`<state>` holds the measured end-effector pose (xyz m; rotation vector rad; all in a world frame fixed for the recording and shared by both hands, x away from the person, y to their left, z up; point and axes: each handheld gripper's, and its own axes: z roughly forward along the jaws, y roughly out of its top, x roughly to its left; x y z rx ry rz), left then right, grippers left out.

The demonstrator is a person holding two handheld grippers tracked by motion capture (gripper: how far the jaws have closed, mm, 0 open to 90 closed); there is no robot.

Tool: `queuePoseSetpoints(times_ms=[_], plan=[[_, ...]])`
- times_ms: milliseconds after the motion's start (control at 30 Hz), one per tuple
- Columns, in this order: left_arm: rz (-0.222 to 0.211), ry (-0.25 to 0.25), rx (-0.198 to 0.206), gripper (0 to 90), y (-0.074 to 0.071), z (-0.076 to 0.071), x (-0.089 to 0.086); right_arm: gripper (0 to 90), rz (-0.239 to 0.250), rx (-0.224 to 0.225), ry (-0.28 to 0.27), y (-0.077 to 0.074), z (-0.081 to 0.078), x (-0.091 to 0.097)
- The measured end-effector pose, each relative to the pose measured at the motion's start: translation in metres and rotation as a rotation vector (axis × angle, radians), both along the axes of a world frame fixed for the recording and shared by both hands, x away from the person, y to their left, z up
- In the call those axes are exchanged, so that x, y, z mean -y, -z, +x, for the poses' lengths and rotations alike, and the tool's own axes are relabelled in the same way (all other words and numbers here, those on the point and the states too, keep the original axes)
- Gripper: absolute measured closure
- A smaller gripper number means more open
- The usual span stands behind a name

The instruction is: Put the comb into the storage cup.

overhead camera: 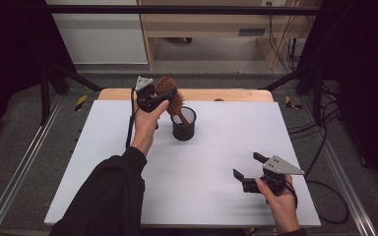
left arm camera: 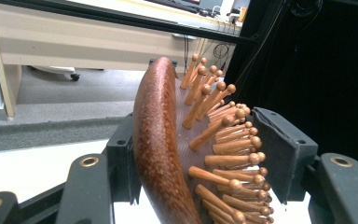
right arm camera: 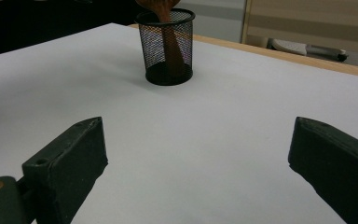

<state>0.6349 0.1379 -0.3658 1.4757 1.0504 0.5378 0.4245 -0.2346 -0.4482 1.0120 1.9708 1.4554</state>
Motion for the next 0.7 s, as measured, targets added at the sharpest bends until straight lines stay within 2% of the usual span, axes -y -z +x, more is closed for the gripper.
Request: queuePoseSetpoints(times_ms=[700], plan=[[-0.003, -0.008, -0.011, 36.0, 0.0056, 0.0025, -0.0053, 4.4, -0.005, -0.001, -0.005, 0.0005, 0.0001, -0.0009]])
